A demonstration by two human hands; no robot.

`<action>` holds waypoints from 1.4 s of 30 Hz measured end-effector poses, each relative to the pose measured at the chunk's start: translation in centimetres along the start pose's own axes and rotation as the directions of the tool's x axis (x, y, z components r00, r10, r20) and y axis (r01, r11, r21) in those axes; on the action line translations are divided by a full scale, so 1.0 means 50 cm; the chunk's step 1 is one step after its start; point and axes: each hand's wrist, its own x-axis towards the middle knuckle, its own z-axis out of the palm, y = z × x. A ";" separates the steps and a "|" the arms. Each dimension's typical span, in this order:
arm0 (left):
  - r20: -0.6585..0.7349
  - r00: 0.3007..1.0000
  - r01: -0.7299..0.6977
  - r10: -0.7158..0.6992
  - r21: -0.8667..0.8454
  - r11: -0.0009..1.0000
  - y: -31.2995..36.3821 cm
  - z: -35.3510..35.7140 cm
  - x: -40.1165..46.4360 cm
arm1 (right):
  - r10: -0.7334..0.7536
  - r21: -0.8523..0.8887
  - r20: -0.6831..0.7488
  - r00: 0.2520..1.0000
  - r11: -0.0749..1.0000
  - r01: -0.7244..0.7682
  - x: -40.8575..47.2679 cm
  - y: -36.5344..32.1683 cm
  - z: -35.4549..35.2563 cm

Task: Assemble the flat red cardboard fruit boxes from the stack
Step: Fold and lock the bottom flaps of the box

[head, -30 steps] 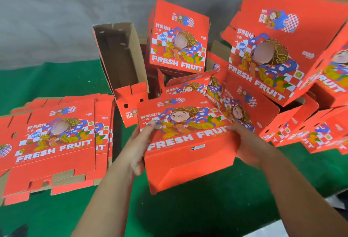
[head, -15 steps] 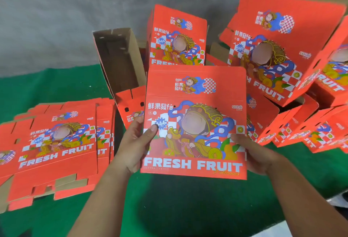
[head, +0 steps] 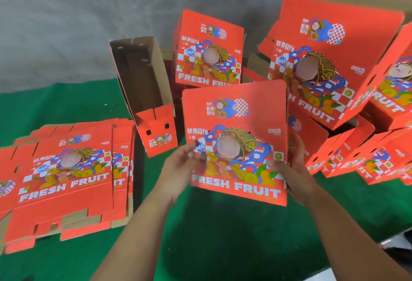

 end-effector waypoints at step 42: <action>0.010 0.958 0.285 -0.285 0.015 0.958 -0.083 0.061 0.022 | 0.672 0.417 -0.489 0.556 0.740 -0.527 0.146 0.136 0.194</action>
